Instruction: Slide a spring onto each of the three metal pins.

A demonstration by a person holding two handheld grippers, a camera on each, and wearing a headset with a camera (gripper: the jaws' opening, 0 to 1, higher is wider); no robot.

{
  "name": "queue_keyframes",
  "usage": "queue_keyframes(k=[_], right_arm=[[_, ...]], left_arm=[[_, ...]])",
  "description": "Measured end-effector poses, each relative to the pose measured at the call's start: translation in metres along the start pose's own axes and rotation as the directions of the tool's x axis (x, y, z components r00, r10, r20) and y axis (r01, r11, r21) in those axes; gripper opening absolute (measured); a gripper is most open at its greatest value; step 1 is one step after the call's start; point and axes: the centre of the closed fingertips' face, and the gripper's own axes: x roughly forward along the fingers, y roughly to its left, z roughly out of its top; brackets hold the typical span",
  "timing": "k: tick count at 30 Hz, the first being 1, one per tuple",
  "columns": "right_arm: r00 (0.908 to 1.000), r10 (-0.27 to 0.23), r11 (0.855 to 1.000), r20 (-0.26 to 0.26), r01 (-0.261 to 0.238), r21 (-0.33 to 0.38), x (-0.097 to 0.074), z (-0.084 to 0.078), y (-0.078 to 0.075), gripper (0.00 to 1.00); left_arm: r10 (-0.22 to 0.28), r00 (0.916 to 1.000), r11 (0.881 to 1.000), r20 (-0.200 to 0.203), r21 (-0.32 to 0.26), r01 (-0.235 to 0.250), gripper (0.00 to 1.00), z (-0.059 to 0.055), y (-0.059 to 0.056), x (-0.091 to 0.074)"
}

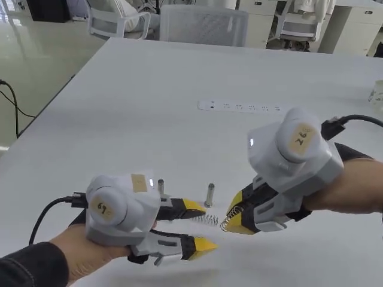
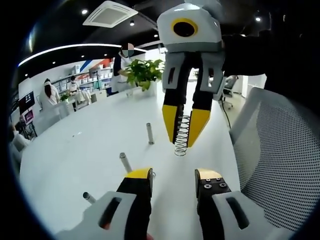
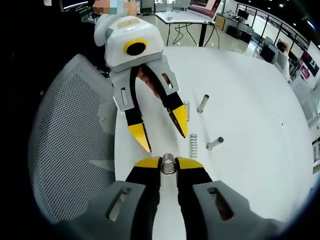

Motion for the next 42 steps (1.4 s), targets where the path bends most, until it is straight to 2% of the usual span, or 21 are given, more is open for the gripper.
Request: queue_keyframes(k=[11,19,32,42], right_arm=[[0.9998,-0.017,1.000,-0.010,0.017,0.026,-0.006,-0.009,-0.006,0.13],[0.9994,-0.030,0.999,-0.017,0.031,0.040,-0.011,-0.015,-0.010,0.13],[0.9981,-0.049,0.997,-0.036,0.052,0.062,-0.020,-0.027,-0.022,0.13],[0.9958,-0.074,0.995,-0.054,0.077,0.065,-0.032,-0.033,-0.037,0.13]], left_arm=[[0.042,0.9991,0.998,0.004,-0.053,-0.042,0.45,-0.009,0.007,-0.014],[0.088,0.9961,0.992,0.005,-0.092,-0.088,0.51,-0.017,0.016,-0.027],[0.171,0.9851,0.976,-0.021,-0.131,-0.172,0.56,-0.036,0.032,-0.049],[0.218,0.9755,0.964,-0.028,-0.151,-0.220,0.58,-0.044,0.040,-0.062]])
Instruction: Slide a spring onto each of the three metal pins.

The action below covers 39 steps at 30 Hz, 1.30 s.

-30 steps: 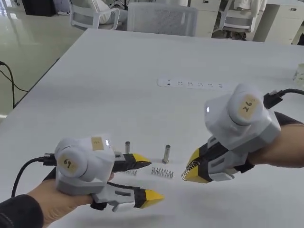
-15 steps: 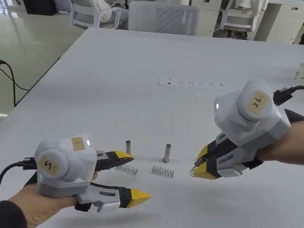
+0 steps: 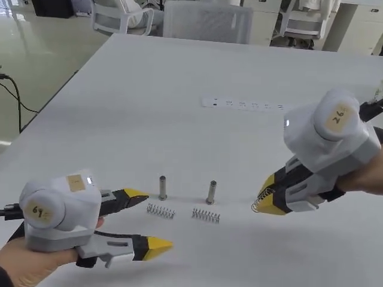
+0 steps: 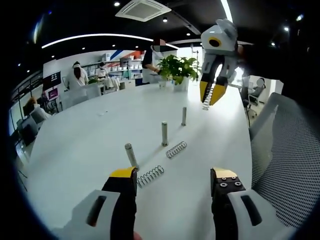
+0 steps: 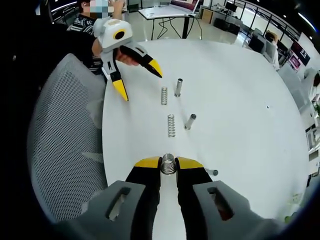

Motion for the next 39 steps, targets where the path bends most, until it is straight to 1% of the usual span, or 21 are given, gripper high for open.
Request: queue_keyframes(k=[4,11,15,21,23,26,29,39], right_arm=[[0.9997,-0.010,1.000,-0.021,0.010,0.000,-0.004,-0.004,-0.006,0.13],[0.9985,-0.030,1.000,-0.046,0.030,-0.004,-0.012,-0.008,-0.019,0.13],[0.9960,-0.045,0.999,-0.078,0.044,-0.009,-0.015,-0.014,-0.029,0.13],[0.9925,-0.072,0.997,-0.099,0.072,-0.006,-0.019,-0.020,-0.042,0.13],[0.9905,-0.082,0.997,-0.110,0.081,-0.010,-0.018,-0.023,-0.046,0.13],[0.9898,-0.086,0.996,-0.113,0.086,-0.007,-0.016,-0.025,-0.051,0.13],[0.9862,-0.097,0.995,-0.134,0.096,-0.016,-0.011,-0.030,-0.057,0.13],[0.9853,-0.095,0.995,-0.142,0.096,-0.003,0.002,-0.039,-0.068,0.13]], left_arm=[[0.013,0.9999,1.000,0.000,-0.007,-0.013,0.58,-0.002,0.003,-0.002],[0.016,0.9999,1.000,-0.002,-0.007,-0.016,0.59,-0.002,0.003,-0.002],[0.018,0.9998,1.000,-0.002,-0.008,-0.018,0.59,-0.002,0.003,-0.002],[0.024,0.9997,1.000,-0.003,-0.014,-0.024,0.59,-0.004,0.004,-0.005],[0.026,0.9997,1.000,-0.005,-0.014,-0.026,0.59,-0.005,0.005,-0.005],[0.028,0.9996,0.999,-0.003,-0.017,-0.028,0.59,-0.005,0.005,-0.005],[0.029,0.9996,0.999,-0.002,-0.018,-0.029,0.59,-0.004,0.004,-0.005],[0.036,0.9994,0.999,0.005,-0.015,-0.035,0.60,-0.002,0.005,-0.007]])
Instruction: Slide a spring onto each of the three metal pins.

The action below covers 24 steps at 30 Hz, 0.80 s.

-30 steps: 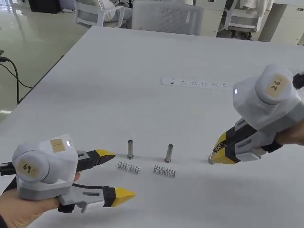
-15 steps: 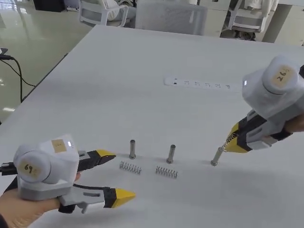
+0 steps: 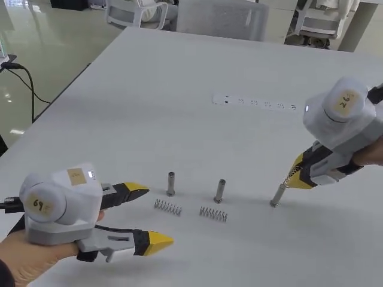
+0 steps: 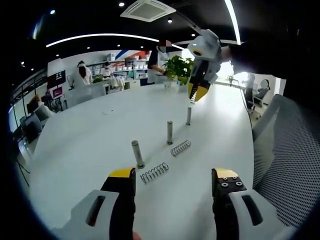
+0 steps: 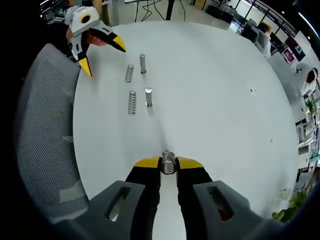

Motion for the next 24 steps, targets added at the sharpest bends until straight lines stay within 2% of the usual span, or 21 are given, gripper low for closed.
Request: queue_keyframes(k=[24], right_arm=[[0.9996,0.024,1.000,-0.013,-0.024,0.011,0.014,-0.002,-0.003,0.13]], left_arm=[[0.007,1.0000,1.000,-0.001,-0.009,-0.007,0.60,-0.002,0.002,-0.002]])
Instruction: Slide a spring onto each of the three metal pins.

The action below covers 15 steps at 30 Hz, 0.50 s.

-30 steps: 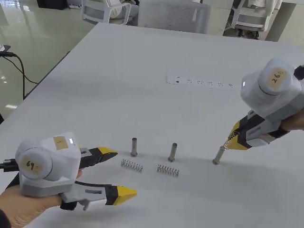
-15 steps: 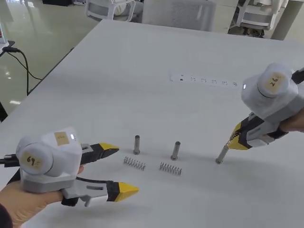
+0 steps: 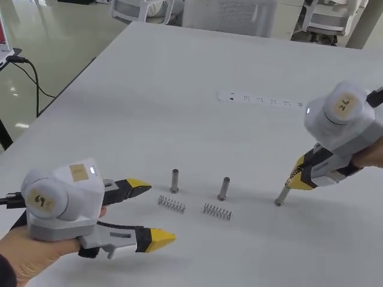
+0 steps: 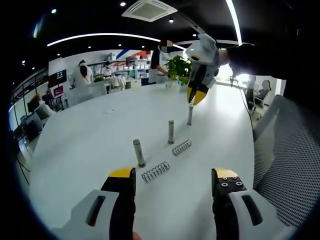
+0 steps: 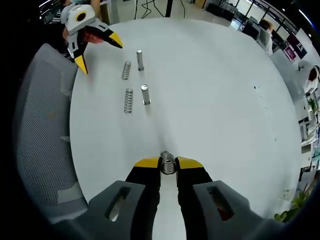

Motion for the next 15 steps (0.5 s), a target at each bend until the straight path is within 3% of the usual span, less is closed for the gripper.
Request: queue_keyframes(k=[15], right_arm=[[0.9994,0.031,0.999,-0.017,-0.031,0.008,0.019,-0.004,0.003,0.13]], left_arm=[[0.006,1.0000,1.000,-0.004,-0.003,-0.007,0.59,0.000,0.001,-0.002]])
